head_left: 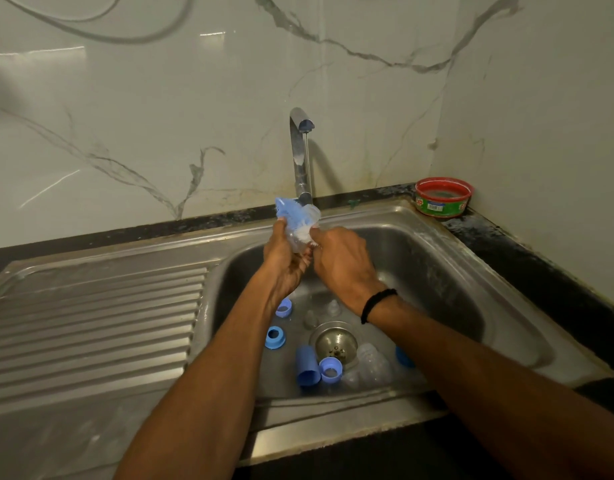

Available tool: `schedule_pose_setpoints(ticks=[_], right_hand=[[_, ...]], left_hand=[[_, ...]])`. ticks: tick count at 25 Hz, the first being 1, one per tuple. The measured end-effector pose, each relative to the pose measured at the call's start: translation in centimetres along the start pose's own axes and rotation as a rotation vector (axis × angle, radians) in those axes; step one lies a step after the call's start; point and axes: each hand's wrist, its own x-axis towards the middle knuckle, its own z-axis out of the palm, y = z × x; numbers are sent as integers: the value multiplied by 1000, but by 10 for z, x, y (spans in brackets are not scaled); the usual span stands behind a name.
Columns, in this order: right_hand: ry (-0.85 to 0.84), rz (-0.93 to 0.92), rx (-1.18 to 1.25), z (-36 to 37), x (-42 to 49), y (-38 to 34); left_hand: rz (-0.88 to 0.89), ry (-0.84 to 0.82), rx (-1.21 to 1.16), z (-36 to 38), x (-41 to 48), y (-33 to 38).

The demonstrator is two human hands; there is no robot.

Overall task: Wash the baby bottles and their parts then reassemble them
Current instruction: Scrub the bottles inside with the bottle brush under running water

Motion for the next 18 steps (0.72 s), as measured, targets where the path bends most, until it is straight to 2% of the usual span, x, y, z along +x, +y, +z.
schedule_pose_setpoints(ticks=[2, 6, 11, 13, 15, 18], right_hand=[[37, 16, 8, -2, 3, 2], [7, 39, 37, -1, 2, 5], [-25, -17, 38, 4, 0, 3], [-7, 35, 37, 6, 2, 5], [-61, 27, 51, 10, 0, 1], [-10, 53, 97, 12, 0, 8]], left_hand=[[-23, 34, 41, 1, 1, 0], [-29, 80, 185, -2, 1, 1], [-22, 94, 210, -6, 6, -1], [-29, 114, 212, -5, 7, -5], [-1, 133, 217, -6, 3, -1], [-42, 99, 204, -7, 4, -4]])
